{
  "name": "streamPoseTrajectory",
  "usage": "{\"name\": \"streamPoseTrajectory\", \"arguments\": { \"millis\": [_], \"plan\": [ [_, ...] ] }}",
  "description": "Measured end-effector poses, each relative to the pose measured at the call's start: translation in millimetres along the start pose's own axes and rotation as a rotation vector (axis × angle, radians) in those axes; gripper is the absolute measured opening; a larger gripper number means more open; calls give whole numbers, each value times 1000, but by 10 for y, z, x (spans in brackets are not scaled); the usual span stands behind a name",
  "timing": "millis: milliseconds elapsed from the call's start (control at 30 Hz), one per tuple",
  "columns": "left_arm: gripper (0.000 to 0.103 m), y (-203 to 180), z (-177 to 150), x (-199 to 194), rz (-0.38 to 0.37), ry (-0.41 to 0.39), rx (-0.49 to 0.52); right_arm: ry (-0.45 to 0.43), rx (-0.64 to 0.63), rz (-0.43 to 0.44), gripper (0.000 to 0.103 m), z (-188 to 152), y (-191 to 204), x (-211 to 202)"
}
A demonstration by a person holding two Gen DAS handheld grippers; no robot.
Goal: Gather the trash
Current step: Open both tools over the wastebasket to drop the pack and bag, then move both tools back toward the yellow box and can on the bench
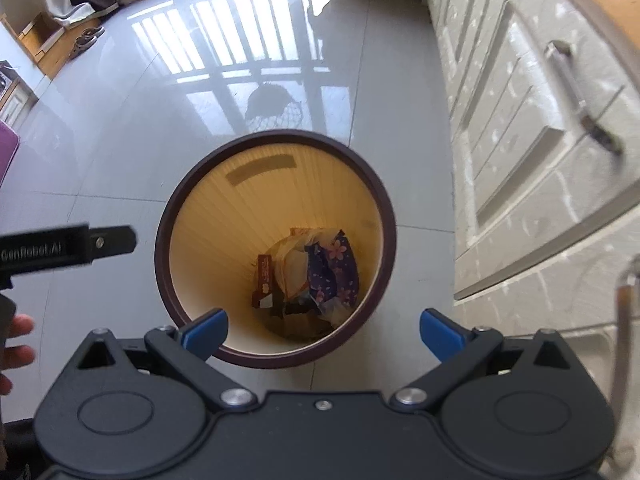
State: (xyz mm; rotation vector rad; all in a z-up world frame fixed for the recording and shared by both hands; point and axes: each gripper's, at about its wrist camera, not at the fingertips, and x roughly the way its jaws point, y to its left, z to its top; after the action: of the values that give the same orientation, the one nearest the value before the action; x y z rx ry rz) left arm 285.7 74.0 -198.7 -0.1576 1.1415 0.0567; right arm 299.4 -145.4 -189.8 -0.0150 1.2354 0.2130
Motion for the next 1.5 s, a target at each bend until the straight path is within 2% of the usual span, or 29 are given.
{"name": "streamPoseTrajectory", "arguments": {
  "millis": [167,333,500,967,1233,1500],
  "plan": [
    [103,-54,-42,-238,37,-17,90,-52,11,-11,103,-57,38,-236],
    [103,-107,-73,-494,43,-47,127,-116,13,-18,103,-119,76,-489],
    [103,-146,-115,-717,64,-80,159,-141,15,-41,103,-210,97,-657],
    [103,-72,-293,-1369,54,-189,109,-350,35,-71,103,-386,199,-1363],
    [103,-105,-324,-1744,42,-282,100,-468,32,-94,103,-468,214,-1815],
    [103,-301,-292,-2167,-6,-403,119,-572,84,-93,103,-526,42,-2304]
  ]
}}
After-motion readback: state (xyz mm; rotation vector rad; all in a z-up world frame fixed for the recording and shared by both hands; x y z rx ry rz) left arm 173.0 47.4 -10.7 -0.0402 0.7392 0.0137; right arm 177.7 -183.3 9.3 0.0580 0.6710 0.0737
